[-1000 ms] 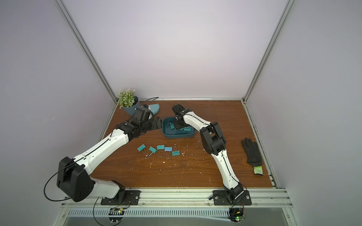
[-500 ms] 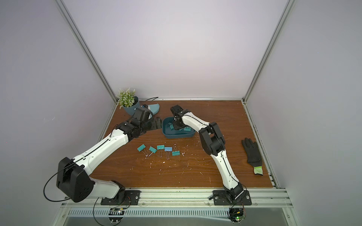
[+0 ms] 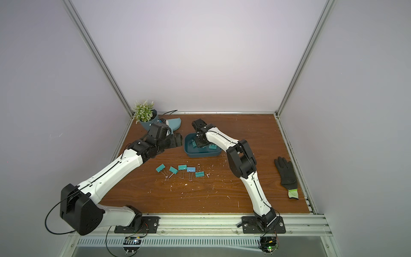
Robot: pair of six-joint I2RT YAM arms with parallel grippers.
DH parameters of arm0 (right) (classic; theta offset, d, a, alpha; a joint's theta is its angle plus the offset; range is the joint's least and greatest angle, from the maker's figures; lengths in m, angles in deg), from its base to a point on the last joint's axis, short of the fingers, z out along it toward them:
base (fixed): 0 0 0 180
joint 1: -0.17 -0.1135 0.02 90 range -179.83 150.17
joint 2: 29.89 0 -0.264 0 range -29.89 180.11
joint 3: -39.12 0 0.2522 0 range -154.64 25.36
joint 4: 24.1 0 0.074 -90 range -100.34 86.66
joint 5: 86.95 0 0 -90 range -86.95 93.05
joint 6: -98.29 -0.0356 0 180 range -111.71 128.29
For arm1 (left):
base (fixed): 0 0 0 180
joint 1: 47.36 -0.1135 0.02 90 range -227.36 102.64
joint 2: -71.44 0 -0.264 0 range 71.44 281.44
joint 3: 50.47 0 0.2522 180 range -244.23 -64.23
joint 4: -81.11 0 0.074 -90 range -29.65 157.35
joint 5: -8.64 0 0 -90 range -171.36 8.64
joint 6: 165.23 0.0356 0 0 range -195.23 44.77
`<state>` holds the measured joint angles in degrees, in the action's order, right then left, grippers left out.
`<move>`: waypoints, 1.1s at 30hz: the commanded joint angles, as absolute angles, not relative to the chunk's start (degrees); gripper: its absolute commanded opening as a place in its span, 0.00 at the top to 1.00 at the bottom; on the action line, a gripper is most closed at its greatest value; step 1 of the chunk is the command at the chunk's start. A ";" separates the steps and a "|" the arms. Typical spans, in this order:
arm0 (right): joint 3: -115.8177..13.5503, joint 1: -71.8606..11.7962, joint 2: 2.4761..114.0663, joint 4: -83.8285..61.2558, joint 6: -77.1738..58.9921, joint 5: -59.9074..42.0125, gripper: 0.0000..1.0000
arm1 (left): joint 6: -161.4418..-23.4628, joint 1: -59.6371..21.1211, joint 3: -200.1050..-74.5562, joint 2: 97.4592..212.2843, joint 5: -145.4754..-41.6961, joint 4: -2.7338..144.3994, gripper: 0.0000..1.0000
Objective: Take out the binder clips from the storage box
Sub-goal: Pick up the binder clip from the storage box, then place the binder clip at the center of the board.
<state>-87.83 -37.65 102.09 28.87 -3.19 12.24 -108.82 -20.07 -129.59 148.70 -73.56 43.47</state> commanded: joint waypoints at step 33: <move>-39.87 -49.11 65.22 18.67 -28.17 13.82 0.70 | -108.98 -20.68 -124.02 139.13 -76.80 42.95 0.00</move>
